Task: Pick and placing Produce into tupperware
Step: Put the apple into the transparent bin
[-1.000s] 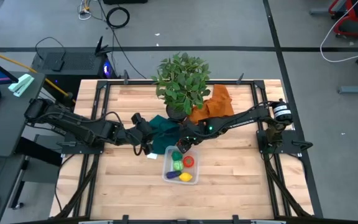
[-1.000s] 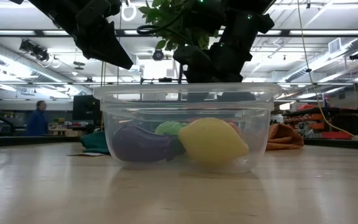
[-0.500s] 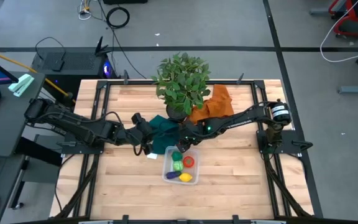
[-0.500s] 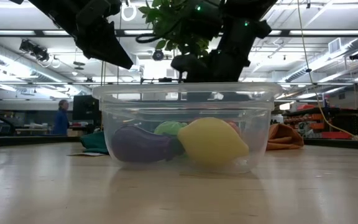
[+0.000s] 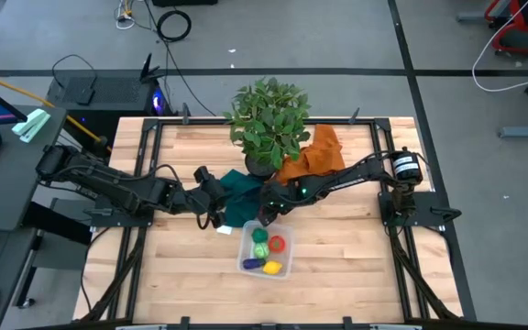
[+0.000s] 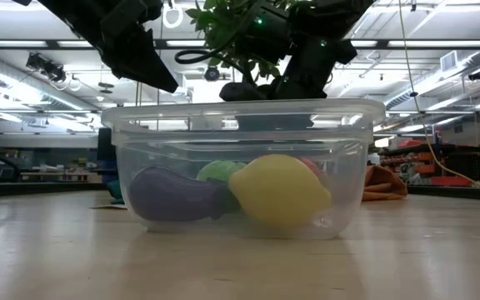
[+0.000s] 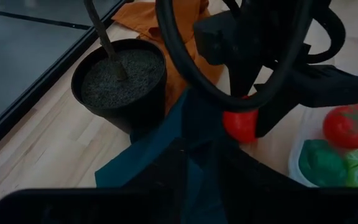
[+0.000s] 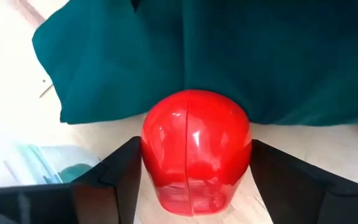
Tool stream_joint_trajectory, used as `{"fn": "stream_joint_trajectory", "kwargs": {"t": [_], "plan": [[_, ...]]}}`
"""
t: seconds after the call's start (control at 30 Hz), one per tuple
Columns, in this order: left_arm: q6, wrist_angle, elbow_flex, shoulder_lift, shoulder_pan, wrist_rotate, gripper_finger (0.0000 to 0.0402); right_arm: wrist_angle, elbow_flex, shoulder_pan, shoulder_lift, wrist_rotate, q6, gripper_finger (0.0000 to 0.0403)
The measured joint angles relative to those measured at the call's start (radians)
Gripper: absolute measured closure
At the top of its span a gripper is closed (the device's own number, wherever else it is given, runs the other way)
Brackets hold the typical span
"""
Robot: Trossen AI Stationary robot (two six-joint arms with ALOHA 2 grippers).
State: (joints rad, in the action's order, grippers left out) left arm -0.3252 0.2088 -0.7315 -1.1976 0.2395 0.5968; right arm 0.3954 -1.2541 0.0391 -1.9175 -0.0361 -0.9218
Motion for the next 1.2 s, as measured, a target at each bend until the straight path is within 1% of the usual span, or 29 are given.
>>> {"fn": "stream_joint_trajectory", "kwargs": {"t": [0.1, 0.2, 0.47, 0.77, 1.0, 1.2], "plan": [[0.000, 0.002, 0.000, 0.000, 0.000, 0.000, 0.0318, -0.001, 0.000, 0.000, 0.001, -0.001, 0.013, 0.0193], [0.000, 0.004, 0.000, 0.000, 0.000, 0.000, 0.0318, -0.003, 0.000, 0.000, 0.004, -0.001, 0.026, 0.0202], [0.000, 0.008, 0.000, 0.000, 0.000, 0.000, 0.0311, -0.008, 0.001, 0.000, 0.055, -0.045, 0.036, 0.0201], [-0.001, 0.019, 0.000, 0.000, 0.000, 0.000, 0.0317, 0.010, 0.001, 0.013, 0.128, -0.047, 0.032, 0.0201], [-0.002, 0.021, 0.000, 0.000, 0.000, 0.000, 0.0311, 0.033, 0.001, 0.041, 0.179, -0.073, 0.032, 0.0201], [-0.003, 0.021, 0.000, 0.000, 0.000, 0.000, 0.0319, 0.033, 0.001, 0.074, 0.212, -0.099, 0.033, 0.0201]]}}
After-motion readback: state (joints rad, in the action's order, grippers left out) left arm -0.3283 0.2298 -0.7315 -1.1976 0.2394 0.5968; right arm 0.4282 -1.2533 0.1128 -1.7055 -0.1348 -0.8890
